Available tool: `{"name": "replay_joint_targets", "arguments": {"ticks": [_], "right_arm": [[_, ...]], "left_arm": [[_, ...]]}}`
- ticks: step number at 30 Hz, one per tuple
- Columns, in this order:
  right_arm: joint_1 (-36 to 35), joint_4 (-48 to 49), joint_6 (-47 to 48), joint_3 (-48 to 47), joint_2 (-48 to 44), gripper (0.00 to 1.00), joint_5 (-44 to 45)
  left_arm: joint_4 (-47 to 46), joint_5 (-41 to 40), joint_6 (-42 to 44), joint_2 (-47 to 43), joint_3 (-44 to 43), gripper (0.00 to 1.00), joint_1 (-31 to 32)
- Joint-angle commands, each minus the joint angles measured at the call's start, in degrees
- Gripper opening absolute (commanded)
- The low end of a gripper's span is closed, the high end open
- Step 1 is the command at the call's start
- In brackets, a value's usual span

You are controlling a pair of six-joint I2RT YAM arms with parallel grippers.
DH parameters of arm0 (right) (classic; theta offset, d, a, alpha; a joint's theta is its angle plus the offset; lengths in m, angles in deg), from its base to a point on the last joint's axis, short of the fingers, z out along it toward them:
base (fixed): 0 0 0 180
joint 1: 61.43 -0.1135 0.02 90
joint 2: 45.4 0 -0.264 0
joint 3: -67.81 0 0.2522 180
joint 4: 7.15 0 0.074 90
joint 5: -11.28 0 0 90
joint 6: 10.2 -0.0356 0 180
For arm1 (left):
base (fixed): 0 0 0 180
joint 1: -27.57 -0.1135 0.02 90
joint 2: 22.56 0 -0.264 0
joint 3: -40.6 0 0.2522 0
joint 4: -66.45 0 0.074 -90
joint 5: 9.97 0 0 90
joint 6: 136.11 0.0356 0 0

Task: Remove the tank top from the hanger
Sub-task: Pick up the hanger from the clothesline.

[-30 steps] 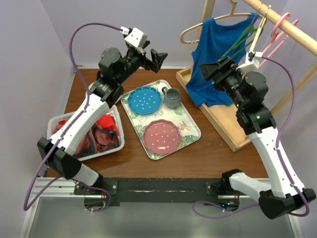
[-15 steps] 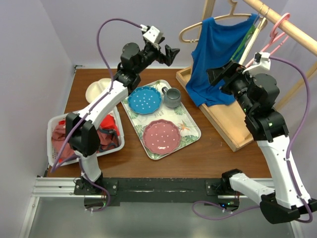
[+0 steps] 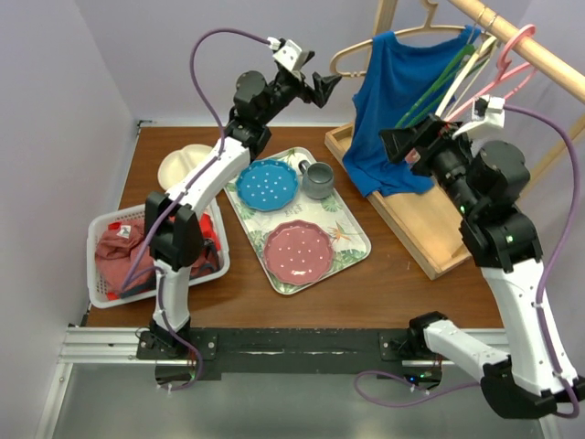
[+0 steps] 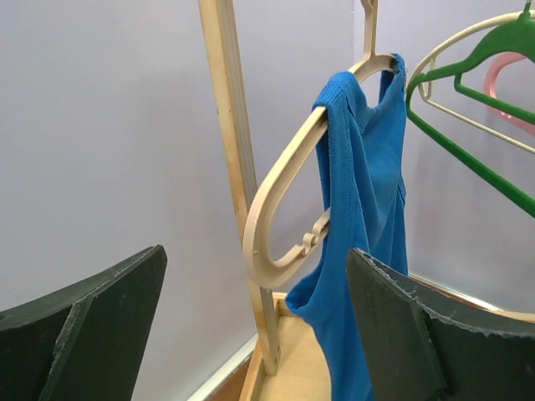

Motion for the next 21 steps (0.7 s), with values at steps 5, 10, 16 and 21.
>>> {"name": "replay_joint_targets", "arguments": {"ticks": [5, 10, 16, 21], "right_arm": [[-0.15, 3.47, -4.59, 3.26, -7.42, 0.99, -12.24], [-0.15, 2.42, -4.15, 1.77, -7.42, 0.99, -12.59], [-0.06, 4.35, -4.59, 3.08, -8.74, 0.99, -11.72], [-0.15, 5.31, -4.68, 3.87, -9.71, 0.99, -11.01]], "left_arm": [[-6.63, 6.45, -3.19, 10.69, -14.34, 0.87, -1.37], [-9.37, 10.5, -8.99, 12.98, -16.54, 0.68, -1.29], [-11.57, 13.58, -11.98, 11.31, -13.91, 0.49, -0.58], [-12.53, 14.02, -12.16, 8.85, -10.3, 0.39, 0.73]]}}
